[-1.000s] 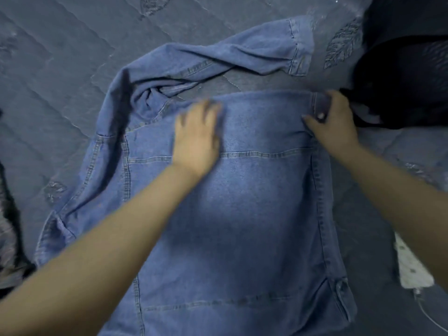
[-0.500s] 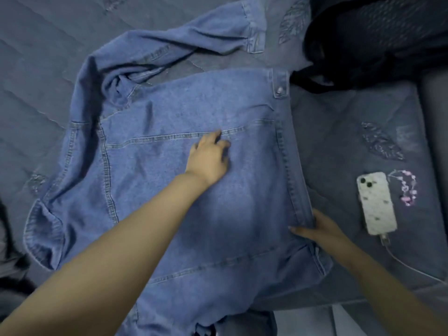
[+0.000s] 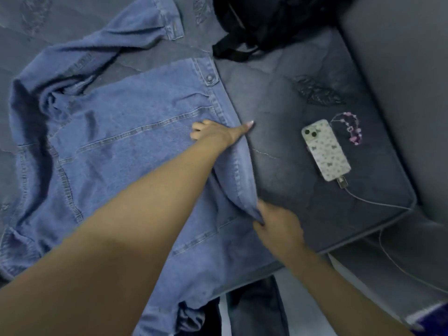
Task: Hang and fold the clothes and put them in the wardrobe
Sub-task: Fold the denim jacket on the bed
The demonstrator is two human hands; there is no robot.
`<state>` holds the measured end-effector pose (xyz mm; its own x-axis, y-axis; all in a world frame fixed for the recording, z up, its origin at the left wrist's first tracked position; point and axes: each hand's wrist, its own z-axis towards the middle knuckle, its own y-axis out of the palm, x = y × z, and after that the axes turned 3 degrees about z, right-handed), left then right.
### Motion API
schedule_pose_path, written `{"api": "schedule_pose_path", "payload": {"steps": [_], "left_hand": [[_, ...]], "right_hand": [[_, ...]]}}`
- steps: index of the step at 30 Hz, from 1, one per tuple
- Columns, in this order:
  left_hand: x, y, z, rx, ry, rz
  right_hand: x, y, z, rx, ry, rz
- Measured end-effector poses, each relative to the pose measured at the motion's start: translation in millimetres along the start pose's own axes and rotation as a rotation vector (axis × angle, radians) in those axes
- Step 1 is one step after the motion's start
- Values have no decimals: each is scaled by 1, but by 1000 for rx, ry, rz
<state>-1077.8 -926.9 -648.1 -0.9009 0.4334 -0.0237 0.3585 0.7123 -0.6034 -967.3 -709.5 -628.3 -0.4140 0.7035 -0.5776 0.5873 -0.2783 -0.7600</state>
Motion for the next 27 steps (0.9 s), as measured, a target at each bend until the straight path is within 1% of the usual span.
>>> {"api": "schedule_pose_path", "payload": {"steps": [1, 2, 3, 4, 5, 6, 7, 8, 9, 10, 11, 12, 13, 15, 16, 17, 19, 21, 22, 23, 24, 25, 26, 27], "left_hand": [[2, 0, 1, -39, -6, -19], [1, 0, 1, -51, 1, -10], [-4, -1, 4, -9, 13, -21], [-13, -4, 11, 77, 48, -79], [-28, -7, 19, 151, 86, -183], [-47, -10, 27, 186, 111, -315], [-69, -14, 30, 172, 108, -523], [-91, -18, 30, 104, 76, -754], [-111, -21, 27, -9, 35, -972], [-129, -20, 26, -105, 18, -1134], [-143, -18, 26, -162, 10, -1226], [-155, -16, 27, -175, 8, -1272], [-163, -14, 27, -165, 8, -1300], [-168, -10, 26, -124, 19, -1339], [-168, -9, 26, -111, 33, -1351], [-166, -8, 25, -101, 48, -1358], [-162, -9, 24, -82, 93, -1351], [-160, -15, 21, -65, 146, -1335], [-161, -18, 21, -60, 163, -1325], [-163, -21, 20, -55, 170, -1328], [-166, -24, 19, -45, 170, -1336], [-170, -26, 20, -35, 169, -1343], [-173, -27, 21, -29, 174, -1342], [-177, -27, 22, -36, 180, -1339]], "right_hand": [[-16, 1, -5, 36, -89, -86], [-32, 4, -9, 1, -131, -158], [-44, 7, -10, -101, -103, -186], [-49, 12, -9, -189, -65, -182], [-48, 16, -10, -270, -16, -138], [-45, 17, -10, -349, 22, -73], [-41, 18, -10, -383, 28, 7], [-37, 17, -10, -414, 27, 89], [-33, 18, -11, -429, 25, 200], [-29, 18, -13, -432, 42, 349], [-26, 19, -17, -395, 64, 479], [-22, 22, -20, -321, 84, 532], [-19, 25, -20, -213, 121, 519], [-16, 27, -13, 17, 242, 482], [-16, 29, -4, 77, 306, 493], [-17, 31, 9, 79, 363, 531], [-18, 39, 40, 32, 433, 588], [-18, 47, 71, 76, 517, 647], [-18, 47, 84, 98, 578, 723], [-17, 46, 93, 88, 617, 773], [-14, 44, 101, 70, 621, 750], [-9, 40, 109, 58, 586, 623], [-6, 36, 121, 73, 528, 512], [-5, 30, 136, 97, 471, 482]]}}
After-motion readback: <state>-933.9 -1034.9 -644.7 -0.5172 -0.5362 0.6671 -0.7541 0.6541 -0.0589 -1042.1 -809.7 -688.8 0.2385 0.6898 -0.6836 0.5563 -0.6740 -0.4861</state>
